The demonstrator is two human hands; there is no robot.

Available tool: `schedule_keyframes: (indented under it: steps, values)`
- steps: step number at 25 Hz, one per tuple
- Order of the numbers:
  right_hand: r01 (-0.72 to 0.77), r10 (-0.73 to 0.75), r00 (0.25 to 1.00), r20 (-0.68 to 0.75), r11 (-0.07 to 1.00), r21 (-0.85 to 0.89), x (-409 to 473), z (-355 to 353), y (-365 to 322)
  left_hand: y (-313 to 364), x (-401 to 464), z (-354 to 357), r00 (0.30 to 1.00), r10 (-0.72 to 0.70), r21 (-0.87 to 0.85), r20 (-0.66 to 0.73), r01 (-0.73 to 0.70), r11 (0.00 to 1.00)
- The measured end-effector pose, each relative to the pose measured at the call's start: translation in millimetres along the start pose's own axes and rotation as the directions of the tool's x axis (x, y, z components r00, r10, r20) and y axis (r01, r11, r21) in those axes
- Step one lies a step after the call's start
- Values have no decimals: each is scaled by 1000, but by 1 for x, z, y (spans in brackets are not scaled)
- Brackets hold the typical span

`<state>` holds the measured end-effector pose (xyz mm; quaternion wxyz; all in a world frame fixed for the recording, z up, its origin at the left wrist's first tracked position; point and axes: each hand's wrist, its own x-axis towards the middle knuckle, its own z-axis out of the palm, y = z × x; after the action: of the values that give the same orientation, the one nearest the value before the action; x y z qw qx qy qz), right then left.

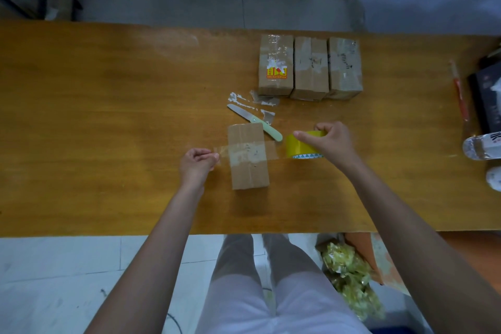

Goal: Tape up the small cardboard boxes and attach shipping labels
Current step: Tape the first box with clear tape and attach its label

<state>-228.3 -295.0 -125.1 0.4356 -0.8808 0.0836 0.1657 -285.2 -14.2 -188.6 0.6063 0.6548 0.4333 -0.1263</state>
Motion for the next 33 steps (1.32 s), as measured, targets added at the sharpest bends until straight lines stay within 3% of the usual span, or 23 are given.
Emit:
schedule_keyframes:
  steps: [5, 10, 14, 18, 22, 27, 33]
  values:
    - [-23, 23, 1000, -3, 998, -65, 0, 6, 5, 1, -1, 19, 998, 52, 193, -46, -42, 980]
    - [6, -6, 999, -38, 1000, -12, -2, 12, 12, 2, -4, 30, 971, 234, 400, -49, -196, 896]
    - [6, -6, 999, -46, 1000, 0, -4, 16, 13, -1, -10, 30, 930, 366, 495, -29, -305, 813]
    - [21, -22, 999, -35, 1000, -4, -6, 18, 15, 4, -18, 28, 924, 375, 576, -79, -265, 774]
    - [5, -5, 1000, -30, 1000, 21, -9, 18, 16, 4, -52, 43, 845, 530, 584, -74, -394, 710]
    - [-7, 7, 999, -42, 1000, -5, -13, 16, 20, -20, -92, 90, 892, 436, 775, 120, -359, 521]
    - [39, -39, 999, 25, 999, 8, -16, 0, 32, -26, -83, 105, 900, 429, 838, 74, -290, 463]
